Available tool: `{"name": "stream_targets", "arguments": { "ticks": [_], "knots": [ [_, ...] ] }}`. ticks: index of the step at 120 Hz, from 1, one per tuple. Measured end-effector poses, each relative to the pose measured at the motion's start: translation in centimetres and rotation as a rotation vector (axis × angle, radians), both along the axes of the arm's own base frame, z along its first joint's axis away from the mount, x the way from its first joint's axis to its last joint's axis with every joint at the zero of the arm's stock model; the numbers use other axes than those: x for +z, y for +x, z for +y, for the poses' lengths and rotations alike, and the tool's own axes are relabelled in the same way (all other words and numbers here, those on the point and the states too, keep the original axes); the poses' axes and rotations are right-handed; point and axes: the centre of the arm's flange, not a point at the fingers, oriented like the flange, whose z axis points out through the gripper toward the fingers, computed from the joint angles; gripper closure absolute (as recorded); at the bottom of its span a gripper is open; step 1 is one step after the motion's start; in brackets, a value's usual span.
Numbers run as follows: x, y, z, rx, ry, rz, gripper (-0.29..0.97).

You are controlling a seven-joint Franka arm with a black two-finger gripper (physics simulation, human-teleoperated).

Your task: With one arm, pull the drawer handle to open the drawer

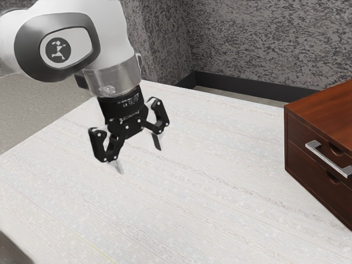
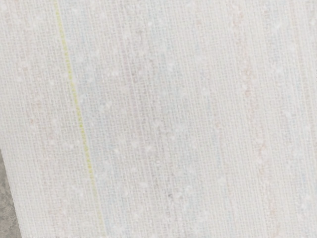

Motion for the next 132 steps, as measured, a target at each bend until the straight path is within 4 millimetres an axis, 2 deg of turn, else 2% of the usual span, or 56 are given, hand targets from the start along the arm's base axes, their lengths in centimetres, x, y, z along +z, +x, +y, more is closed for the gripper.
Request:
{"name": "stream_targets", "arguments": {
  "ticks": [13,21,32,47,61,78,94,113,132],
  "knots": [
    [-0.3,0.3,-0.6,0.015,-0.010,-0.010,0.00],
    [-0.7,0.0,-2.8,-0.017,-0.014,-0.013,0.00],
    [-1.0,-0.2,-4.6,-0.034,-0.016,-0.010,0.00],
    [-3.2,1.1,-8.4,-0.085,-0.014,-0.005,0.00],
    [-3.7,1.3,-11.4,-0.130,-0.020,-0.045,0.00],
    [-3.7,2.7,-12.8,-0.129,-0.026,-0.110,0.00],
    [-3.8,5.9,-14.1,-0.105,-0.016,-0.165,0.00],
    [-4.6,6.5,-17.3,-0.144,-0.033,-0.195,0.00],
    [-5.6,8.7,-18.1,-0.143,-0.051,-0.221,0.00]
  ]
}}
